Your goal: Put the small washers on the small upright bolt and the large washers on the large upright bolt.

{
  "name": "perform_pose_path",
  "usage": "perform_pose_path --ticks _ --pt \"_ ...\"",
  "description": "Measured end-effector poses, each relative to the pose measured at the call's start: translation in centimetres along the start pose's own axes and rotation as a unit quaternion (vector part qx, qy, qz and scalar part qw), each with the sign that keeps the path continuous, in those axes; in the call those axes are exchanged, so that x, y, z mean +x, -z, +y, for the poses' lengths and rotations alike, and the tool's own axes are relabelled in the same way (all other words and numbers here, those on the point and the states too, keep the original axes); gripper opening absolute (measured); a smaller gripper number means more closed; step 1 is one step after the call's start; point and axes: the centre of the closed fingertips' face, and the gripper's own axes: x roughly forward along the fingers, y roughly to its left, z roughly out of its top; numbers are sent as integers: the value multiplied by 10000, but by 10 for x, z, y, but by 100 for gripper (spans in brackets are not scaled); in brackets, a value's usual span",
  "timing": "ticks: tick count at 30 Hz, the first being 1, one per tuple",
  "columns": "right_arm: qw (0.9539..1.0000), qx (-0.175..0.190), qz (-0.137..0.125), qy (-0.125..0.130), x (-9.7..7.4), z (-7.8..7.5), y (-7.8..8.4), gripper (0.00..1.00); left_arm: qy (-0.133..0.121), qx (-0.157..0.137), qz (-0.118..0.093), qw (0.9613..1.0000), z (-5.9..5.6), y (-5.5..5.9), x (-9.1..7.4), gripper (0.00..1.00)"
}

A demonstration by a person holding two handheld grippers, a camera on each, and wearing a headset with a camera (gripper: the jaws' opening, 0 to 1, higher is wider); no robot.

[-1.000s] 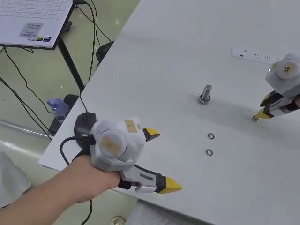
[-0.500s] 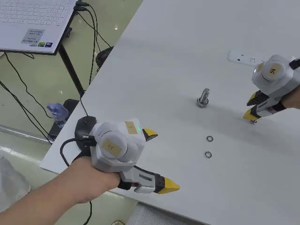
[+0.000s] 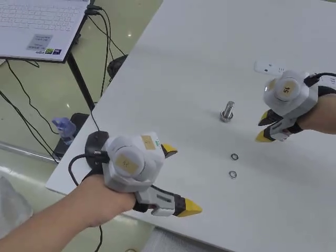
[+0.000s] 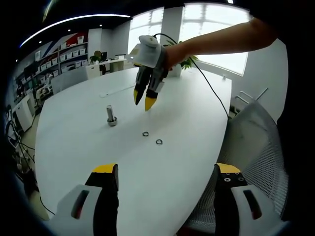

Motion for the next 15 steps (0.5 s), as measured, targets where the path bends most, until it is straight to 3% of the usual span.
perform_pose_path --ticks 15 --pt "9997 -25 -158 -185 20 33 -17 28 37 37 -27 10000 -2 0 -1 78"
